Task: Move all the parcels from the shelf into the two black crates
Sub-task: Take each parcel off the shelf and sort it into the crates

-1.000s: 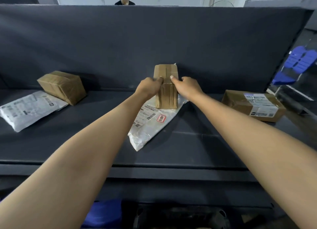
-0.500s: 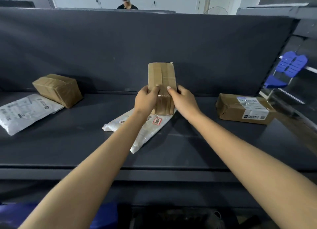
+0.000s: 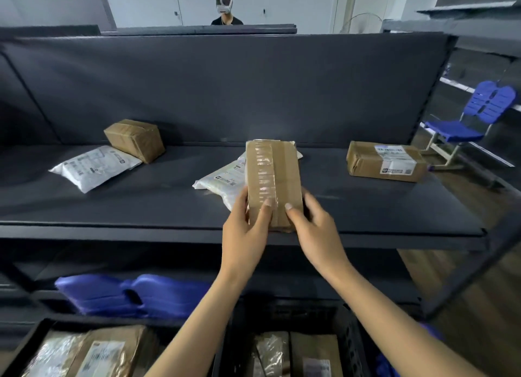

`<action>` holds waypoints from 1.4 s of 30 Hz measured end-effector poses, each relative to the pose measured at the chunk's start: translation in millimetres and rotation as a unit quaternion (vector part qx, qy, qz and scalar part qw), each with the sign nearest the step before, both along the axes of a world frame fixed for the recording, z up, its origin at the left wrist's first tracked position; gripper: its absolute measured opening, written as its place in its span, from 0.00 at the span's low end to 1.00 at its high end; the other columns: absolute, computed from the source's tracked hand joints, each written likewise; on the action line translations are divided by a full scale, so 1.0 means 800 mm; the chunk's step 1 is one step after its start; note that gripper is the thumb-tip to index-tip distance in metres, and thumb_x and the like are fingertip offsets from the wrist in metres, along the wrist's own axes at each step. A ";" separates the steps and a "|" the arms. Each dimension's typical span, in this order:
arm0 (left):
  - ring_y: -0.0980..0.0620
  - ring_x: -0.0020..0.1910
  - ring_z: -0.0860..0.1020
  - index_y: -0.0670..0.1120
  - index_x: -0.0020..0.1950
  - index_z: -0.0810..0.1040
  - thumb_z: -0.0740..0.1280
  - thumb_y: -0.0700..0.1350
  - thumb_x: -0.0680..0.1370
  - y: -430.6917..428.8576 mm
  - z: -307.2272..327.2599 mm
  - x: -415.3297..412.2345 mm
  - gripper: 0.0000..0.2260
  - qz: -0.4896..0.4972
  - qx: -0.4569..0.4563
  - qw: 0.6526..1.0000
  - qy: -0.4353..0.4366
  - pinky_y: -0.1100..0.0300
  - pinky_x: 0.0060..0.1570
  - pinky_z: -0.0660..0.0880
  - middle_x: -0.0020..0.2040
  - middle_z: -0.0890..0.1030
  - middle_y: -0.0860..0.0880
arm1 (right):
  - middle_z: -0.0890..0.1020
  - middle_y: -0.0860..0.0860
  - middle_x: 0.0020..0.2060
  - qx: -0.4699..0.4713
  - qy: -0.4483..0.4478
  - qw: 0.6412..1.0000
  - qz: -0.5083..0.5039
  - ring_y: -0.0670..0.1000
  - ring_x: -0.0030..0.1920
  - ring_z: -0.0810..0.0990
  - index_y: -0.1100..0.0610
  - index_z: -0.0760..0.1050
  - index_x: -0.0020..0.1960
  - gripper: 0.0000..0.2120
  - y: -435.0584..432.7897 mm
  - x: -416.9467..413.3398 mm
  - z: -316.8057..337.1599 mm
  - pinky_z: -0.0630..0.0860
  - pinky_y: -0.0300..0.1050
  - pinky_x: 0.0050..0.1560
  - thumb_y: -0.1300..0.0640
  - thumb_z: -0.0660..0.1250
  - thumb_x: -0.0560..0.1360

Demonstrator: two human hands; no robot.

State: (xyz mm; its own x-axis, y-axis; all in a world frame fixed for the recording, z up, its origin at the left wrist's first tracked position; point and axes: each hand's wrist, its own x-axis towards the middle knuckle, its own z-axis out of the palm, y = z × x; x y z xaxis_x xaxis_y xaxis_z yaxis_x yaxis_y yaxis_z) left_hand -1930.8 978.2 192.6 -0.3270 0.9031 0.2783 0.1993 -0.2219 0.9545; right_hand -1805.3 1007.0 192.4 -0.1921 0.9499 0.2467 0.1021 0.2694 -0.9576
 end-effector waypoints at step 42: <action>0.50 0.52 0.83 0.49 0.61 0.78 0.78 0.64 0.55 -0.345 -0.090 -0.068 0.38 -0.124 -0.188 0.930 -0.292 0.62 0.41 0.80 0.54 0.84 0.47 | 0.80 0.47 0.60 -0.244 0.083 0.965 0.055 0.46 0.60 0.79 0.46 0.71 0.67 0.34 -0.357 0.014 -0.082 0.73 0.49 0.64 0.32 0.66 0.65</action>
State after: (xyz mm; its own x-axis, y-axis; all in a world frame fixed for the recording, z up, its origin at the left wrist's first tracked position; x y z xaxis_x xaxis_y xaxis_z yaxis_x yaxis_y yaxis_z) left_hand -1985.1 702.4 120.5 -0.0917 0.9684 -0.2318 -0.3892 0.1794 0.9035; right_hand -1794.5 721.1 126.7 -0.2948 0.9366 -0.1893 -0.0669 -0.2178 -0.9737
